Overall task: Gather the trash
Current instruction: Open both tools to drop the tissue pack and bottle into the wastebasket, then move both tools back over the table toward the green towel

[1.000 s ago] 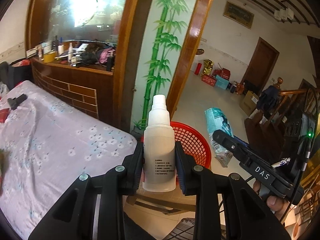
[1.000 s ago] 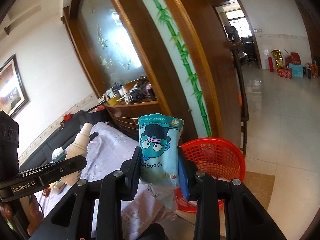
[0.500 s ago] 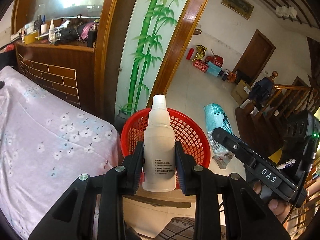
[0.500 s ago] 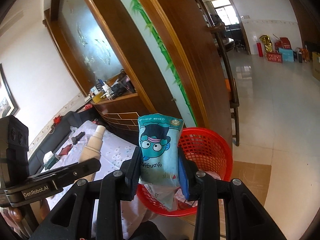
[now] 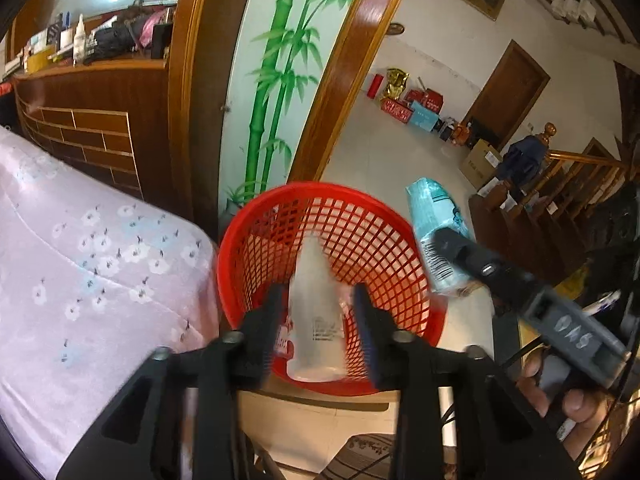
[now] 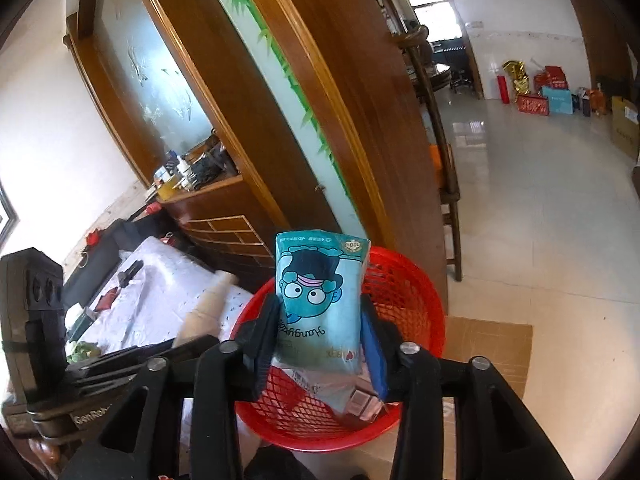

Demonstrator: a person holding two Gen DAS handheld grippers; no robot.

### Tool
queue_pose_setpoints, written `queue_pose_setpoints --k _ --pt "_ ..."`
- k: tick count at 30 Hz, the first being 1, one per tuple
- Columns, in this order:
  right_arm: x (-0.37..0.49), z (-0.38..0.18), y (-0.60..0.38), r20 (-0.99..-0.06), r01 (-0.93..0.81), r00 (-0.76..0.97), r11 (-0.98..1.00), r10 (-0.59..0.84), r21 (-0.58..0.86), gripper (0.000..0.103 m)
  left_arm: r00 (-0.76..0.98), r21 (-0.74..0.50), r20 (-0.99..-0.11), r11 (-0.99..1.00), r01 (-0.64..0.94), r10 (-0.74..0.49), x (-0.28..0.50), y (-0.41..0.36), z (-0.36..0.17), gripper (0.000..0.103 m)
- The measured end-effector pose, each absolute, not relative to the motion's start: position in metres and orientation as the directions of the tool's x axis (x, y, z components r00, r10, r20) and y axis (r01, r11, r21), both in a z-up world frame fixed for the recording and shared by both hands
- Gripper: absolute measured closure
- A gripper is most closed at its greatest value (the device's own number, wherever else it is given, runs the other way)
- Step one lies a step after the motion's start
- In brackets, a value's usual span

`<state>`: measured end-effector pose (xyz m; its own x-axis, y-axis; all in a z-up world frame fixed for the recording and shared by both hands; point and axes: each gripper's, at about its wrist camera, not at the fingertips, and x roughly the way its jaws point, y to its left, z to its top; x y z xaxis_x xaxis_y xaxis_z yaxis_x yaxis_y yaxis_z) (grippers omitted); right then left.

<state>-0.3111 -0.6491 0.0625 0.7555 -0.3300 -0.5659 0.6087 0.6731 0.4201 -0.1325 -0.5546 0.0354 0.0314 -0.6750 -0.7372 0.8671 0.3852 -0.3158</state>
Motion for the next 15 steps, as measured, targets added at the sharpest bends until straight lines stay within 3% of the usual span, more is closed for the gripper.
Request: queue_pose_setpoints --k 2,5,9,15 --pt "-0.313 0.060 -0.652 -0.566 0.620 0.752 0.652 -0.338 0.435 0.050 0.026 -0.335 -0.721 0.381 0.862 -0.693 -0.130 -0.548 0.037 0.042" --pt "-0.317 0.066 -0.650 -0.550 0.627 0.754 0.642 -0.359 0.441 0.049 0.065 -0.319 -0.702 0.395 0.862 -0.709 -0.127 -0.529 0.050 0.041" --pt "-0.316 0.079 -0.636 -0.515 0.595 0.782 0.668 -0.352 0.447 0.046 0.142 -0.314 -0.659 0.441 0.841 -0.738 -0.119 -0.479 0.077 0.028" --pt "-0.290 0.101 -0.590 -0.437 0.431 0.872 0.766 -0.219 0.476 0.032 0.341 -0.267 -0.622 0.601 0.753 -0.705 -0.109 -0.375 0.110 0.023"
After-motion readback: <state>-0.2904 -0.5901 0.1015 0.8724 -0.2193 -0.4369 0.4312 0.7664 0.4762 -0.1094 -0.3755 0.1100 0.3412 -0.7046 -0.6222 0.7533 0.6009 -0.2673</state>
